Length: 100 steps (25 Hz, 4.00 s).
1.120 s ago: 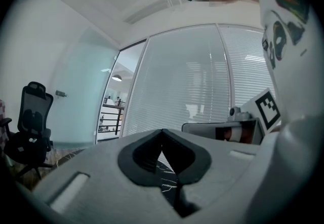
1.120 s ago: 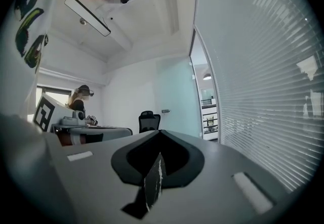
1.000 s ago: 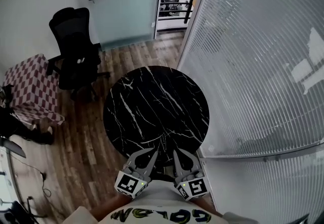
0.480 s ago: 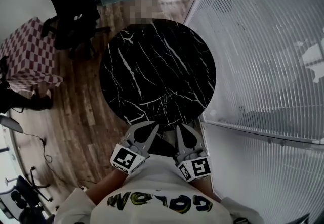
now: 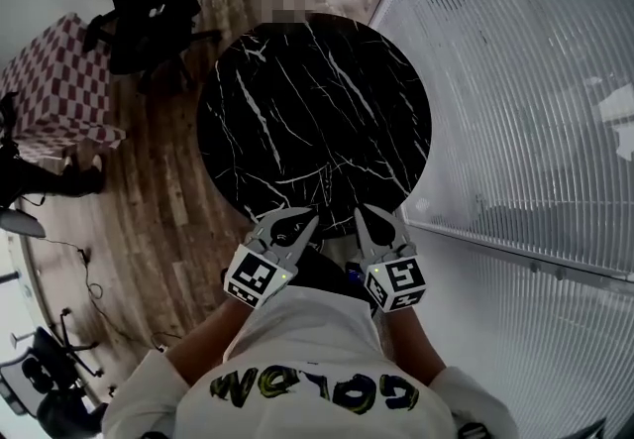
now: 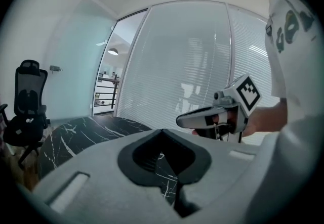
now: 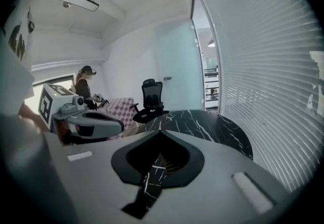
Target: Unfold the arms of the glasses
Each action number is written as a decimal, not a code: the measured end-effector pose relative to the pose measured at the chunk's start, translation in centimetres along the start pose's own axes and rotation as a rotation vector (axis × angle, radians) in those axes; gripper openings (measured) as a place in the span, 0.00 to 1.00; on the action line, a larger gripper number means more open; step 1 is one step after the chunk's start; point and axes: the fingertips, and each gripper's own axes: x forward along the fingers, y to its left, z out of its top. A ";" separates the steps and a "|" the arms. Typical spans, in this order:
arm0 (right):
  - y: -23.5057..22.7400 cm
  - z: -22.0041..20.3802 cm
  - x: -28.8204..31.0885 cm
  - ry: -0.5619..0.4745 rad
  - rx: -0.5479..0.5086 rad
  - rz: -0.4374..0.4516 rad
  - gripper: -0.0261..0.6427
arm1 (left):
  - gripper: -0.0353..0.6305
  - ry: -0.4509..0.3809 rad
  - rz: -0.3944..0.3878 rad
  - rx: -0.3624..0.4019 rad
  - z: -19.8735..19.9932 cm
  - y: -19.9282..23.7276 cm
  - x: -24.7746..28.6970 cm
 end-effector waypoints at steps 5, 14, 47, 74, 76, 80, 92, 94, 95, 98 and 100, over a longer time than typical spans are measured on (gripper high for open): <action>-0.7 -0.8 2.1 0.020 -0.057 -0.002 0.04 | 0.06 0.039 -0.013 -0.023 -2.0 0.8 0.9; -1.9 -4.3 6.6 0.091 -0.077 0.024 0.04 | 0.07 0.114 -0.024 -0.031 -6.3 2.1 3.6; -7.2 -22.0 18.2 0.461 0.053 0.029 0.17 | 0.18 0.471 0.047 -0.057 -27.4 7.5 13.2; -7.1 -24.7 18.9 0.531 0.113 0.060 0.13 | 0.08 0.504 0.072 -0.056 -29.4 8.0 13.7; -7.1 -24.7 19.0 0.531 0.105 0.061 0.13 | 0.08 0.506 0.075 -0.053 -29.5 8.2 13.6; -7.1 -24.5 18.8 0.532 0.074 0.055 0.13 | 0.08 0.509 0.081 -0.045 -29.3 8.4 13.4; -6.6 -24.6 19.2 0.542 0.024 0.057 0.13 | 0.08 0.523 0.113 -0.014 -29.4 10.3 12.3; -6.6 -24.5 19.1 0.543 0.014 0.057 0.13 | 0.07 0.525 0.117 -0.006 -29.4 10.7 12.1; -6.6 -24.5 19.1 0.544 0.008 0.058 0.13 | 0.07 0.527 0.119 -0.002 -29.4 10.8 12.0; -6.5 -24.6 19.1 0.545 -0.001 0.060 0.13 | 0.07 0.530 0.135 0.008 -29.4 11.6 11.7; -6.6 -24.6 19.1 0.547 -0.007 0.061 0.13 | 0.07 0.533 0.148 0.014 -29.5 12.2 11.4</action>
